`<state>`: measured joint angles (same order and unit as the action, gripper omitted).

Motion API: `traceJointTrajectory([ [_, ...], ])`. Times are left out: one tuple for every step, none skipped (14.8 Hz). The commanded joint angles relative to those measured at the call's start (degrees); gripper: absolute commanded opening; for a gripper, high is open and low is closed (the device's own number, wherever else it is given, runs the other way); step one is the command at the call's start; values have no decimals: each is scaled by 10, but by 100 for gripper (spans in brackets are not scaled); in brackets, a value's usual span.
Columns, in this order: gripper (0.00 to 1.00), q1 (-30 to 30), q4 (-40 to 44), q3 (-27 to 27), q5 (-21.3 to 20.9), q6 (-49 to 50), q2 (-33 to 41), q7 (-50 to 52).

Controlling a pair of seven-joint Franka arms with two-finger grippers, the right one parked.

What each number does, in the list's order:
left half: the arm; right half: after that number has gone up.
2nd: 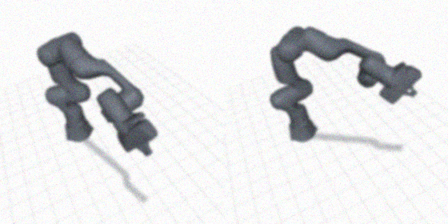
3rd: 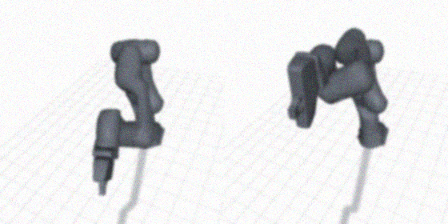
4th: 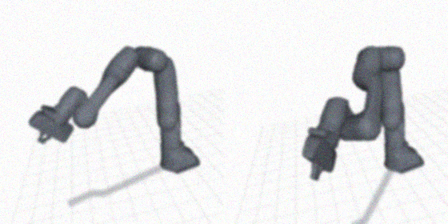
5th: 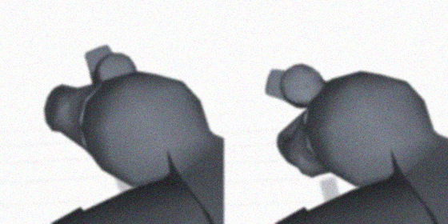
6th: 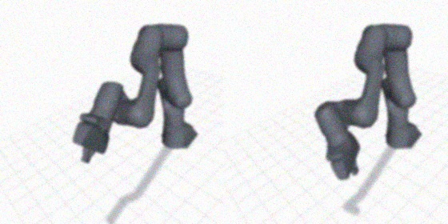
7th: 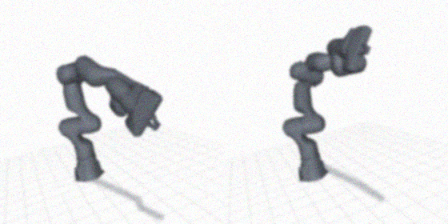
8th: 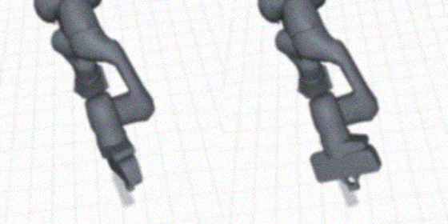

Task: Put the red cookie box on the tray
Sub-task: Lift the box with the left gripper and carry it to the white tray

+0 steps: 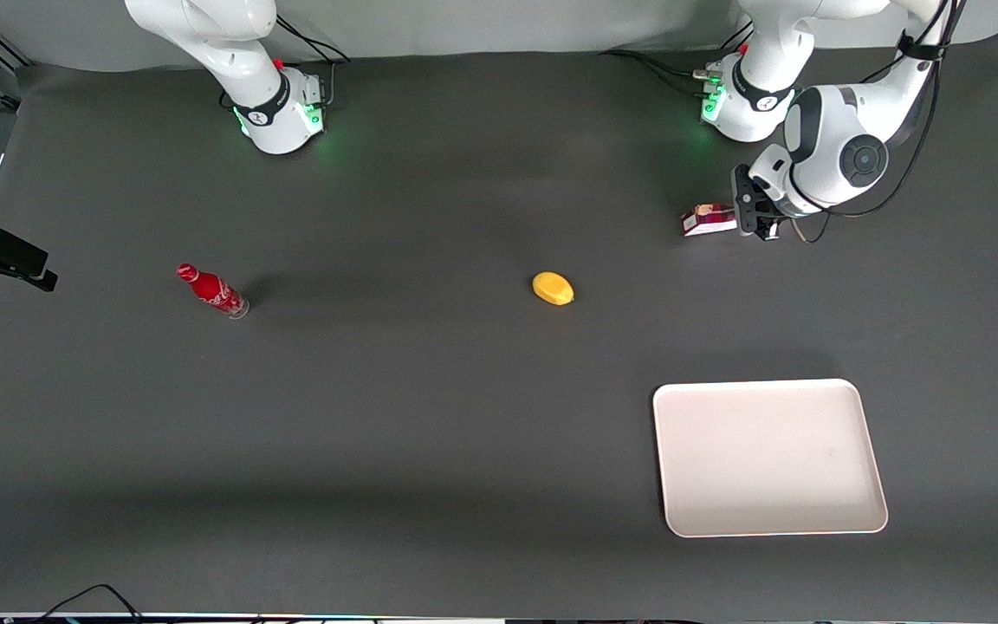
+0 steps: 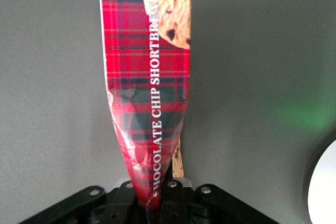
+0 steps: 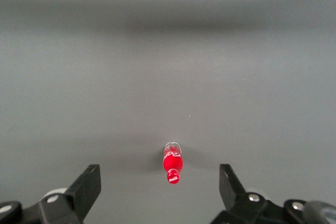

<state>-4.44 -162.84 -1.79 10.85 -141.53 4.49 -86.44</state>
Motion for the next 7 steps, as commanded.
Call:
traceJointTrajectory([
  [0,-7,5,7,43,38,45,1],
  [0,-7,15,10,61,37,46,27],
  [0,-7,27,19,65,35,46,62],
  [0,-7,48,23,65,41,45,98],
  [0,-6,68,23,65,48,45,134],
  [0,-5,91,24,65,70,46,170],
  [0,-4,117,25,65,96,45,205],
])
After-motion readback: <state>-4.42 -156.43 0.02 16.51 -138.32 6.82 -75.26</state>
